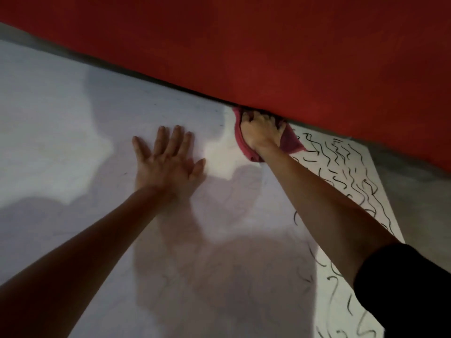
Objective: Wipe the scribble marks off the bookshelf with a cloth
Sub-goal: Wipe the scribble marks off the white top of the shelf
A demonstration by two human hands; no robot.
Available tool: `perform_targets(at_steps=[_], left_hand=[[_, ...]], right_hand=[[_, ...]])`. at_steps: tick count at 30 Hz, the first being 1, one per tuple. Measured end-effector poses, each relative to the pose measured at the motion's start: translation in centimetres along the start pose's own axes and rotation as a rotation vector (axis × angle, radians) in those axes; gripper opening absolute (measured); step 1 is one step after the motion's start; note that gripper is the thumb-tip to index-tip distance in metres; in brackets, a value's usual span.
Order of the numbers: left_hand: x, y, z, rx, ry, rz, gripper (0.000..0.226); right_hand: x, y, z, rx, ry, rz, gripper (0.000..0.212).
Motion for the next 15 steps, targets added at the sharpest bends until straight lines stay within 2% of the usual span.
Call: perform_targets(at_steps=[3,6,10,12,15], left_hand=[[0.1,-0.2,0.1,0.002,-0.001,0.013,0.069],[0.2,-0.2,0.1,0.005,-0.009,0.009,0.069],[0.2,-0.2,0.0,0.002,-0.013,0.015,0.068],[0.1,-0.3,-0.1,-0.003,-0.01,0.02,0.068],[-0.1,-0.4,0.0,-0.009,-0.013,0.007,0.068]], right_hand=[[3.5,0.7,0.0,-0.004,0.087,-0.017,0.052],[12.2,1.5,-2.4,0.01,0.186,-0.023,0.055],[23.2,3.7,-4.8,-0.047,0.345,-0.14,0.054],[22.9,3.6,-5.1,-0.019,0.338,-0.111,0.053],[17.4,2.6,-3.6,0.014,0.309,-0.023,0.071]])
Point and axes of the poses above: each hand's wrist, its own x-axis away from the middle knuckle, its own y-axis out of the back of the hand, z = x × y, the point moved 7 cm from there along -x, towards the middle knuckle, and after that the axes turned 10 degrees about -z, right-handed, at the moved point
